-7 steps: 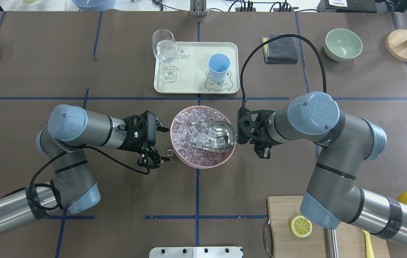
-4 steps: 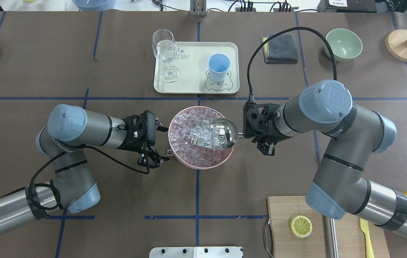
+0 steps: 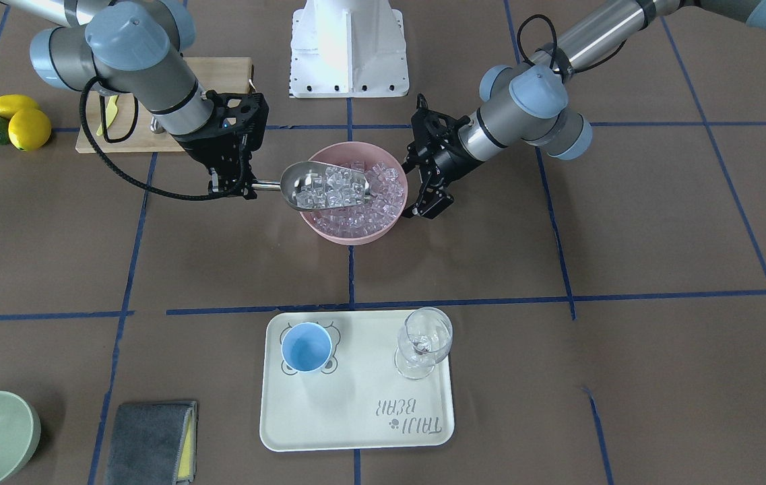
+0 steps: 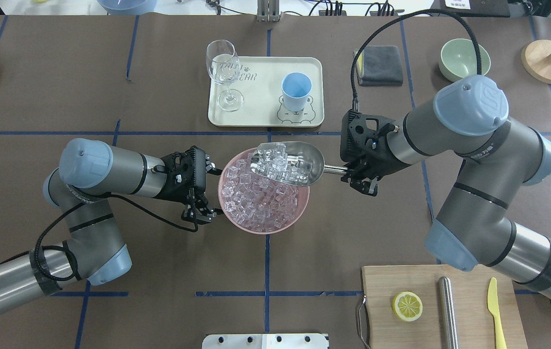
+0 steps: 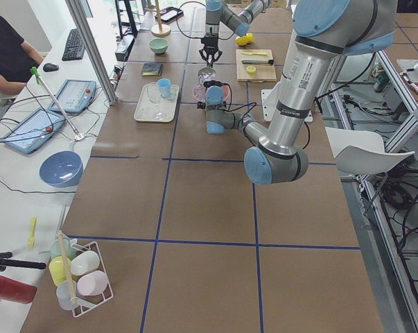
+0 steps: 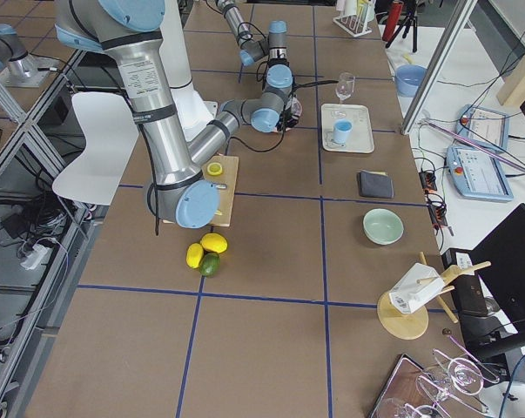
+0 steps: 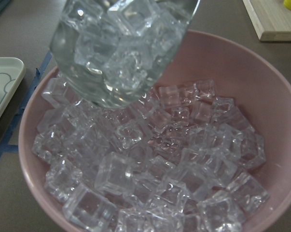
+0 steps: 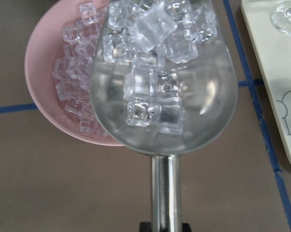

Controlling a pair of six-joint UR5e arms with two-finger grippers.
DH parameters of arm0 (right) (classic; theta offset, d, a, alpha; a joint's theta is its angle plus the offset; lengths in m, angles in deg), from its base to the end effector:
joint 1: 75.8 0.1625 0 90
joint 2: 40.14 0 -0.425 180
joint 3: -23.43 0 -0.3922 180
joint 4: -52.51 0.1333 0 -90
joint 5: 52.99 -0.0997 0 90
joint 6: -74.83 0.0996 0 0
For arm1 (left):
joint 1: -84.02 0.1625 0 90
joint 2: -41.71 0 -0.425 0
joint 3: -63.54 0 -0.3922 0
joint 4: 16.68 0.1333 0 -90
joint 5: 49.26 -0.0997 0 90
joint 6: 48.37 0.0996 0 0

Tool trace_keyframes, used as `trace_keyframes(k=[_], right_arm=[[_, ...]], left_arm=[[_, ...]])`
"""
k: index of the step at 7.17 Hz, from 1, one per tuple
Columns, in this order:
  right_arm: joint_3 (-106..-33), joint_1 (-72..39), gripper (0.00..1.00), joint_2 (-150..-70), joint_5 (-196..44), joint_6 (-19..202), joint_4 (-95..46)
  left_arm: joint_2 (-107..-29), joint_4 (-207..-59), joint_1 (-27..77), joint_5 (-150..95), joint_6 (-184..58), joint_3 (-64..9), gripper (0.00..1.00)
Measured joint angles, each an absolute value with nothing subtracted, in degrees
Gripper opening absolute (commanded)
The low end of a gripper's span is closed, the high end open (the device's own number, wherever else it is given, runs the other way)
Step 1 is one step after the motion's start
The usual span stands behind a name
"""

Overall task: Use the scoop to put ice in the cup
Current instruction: 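Drag the scoop through the ice and lift it while the left gripper holds the bowl, then carry the full scoop toward the light-blue cup while the left arm withdraws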

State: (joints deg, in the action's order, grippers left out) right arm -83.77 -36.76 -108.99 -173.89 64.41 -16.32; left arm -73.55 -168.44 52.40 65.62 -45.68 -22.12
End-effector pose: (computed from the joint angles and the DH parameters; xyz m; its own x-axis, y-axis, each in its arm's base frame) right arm -0.4027 -0.4324 0.2730 0.1222 -0.9874 0.1003 0.4231 0.1433 0.8947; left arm 0.5056 -0.4186 0.3194 0.1151 0.9933 -0.0070 -0.1140 0.0202 0.9933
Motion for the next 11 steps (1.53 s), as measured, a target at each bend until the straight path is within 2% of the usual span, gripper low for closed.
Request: trace_keyframes(k=[2,5,8,11], right_arm=[[-84.43,-34.84,0.00,-108.71,-175.85,67.96,-15.51],[-85.34,-30.11,0.00,-109.33,-176.59,73.65,-15.97],[-85.29,-23.76,0.00,-110.10,-177.37,78.44,-20.56],[-85.12,-22.14,0.00,-109.82,-176.96,78.78,-29.00]], left_arm=[[-71.60,-165.82,49.27,65.60,-45.55,-24.16,1.00],[-69.92,-153.69,42.18,65.32,-44.95,-30.52,1.00],[-64.54,-150.71,33.76,66.03,-45.35,-31.18,1.00],[-60.42,-138.78,20.96,73.35,-48.93,-32.20,1.00]])
